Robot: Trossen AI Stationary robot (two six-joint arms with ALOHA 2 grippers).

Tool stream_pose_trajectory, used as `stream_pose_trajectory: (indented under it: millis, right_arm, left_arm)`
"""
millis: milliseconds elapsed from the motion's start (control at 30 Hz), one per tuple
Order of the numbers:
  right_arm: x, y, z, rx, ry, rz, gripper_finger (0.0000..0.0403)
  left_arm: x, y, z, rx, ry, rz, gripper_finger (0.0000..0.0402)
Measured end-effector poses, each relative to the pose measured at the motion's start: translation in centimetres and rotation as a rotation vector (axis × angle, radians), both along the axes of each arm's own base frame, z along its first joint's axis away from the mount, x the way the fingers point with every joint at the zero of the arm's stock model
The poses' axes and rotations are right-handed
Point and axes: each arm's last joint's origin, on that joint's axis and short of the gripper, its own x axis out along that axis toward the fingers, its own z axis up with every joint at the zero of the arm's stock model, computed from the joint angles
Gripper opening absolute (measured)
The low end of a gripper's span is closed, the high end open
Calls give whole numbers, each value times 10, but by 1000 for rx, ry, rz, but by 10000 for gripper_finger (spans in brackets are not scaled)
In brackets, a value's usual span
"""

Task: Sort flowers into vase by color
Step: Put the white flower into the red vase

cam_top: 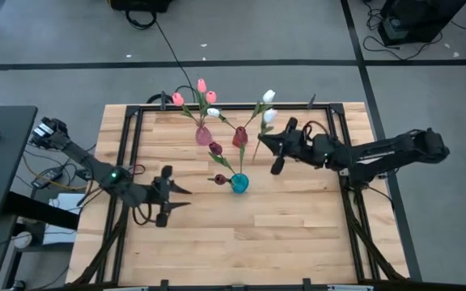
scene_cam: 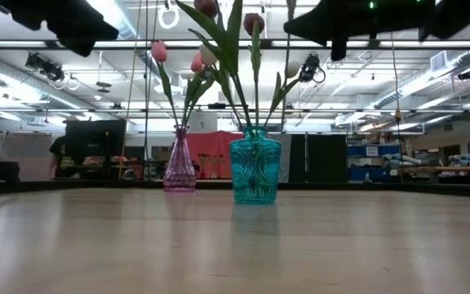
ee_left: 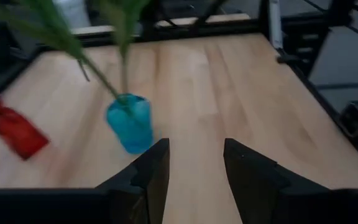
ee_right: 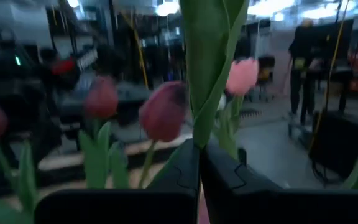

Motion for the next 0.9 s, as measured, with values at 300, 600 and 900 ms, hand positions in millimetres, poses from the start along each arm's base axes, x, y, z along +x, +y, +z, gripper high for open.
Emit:
stream_pose_trajectory:
  millis: [300, 600, 900]
  right_arm:
    - [6, -35, -20, -113, -131, 9, 16]
    - [41, -49, -9, -292, -75, -54, 16]
    - [45, -70, -9, -332, -58, -120, 16]
  left_arm:
    - [-17, 20, -9, 7, -75, 122, 158]
    - [-17, 29, -13, 2, -60, 140, 158]
    - [-17, 30, -14, 7, -45, 135, 158]
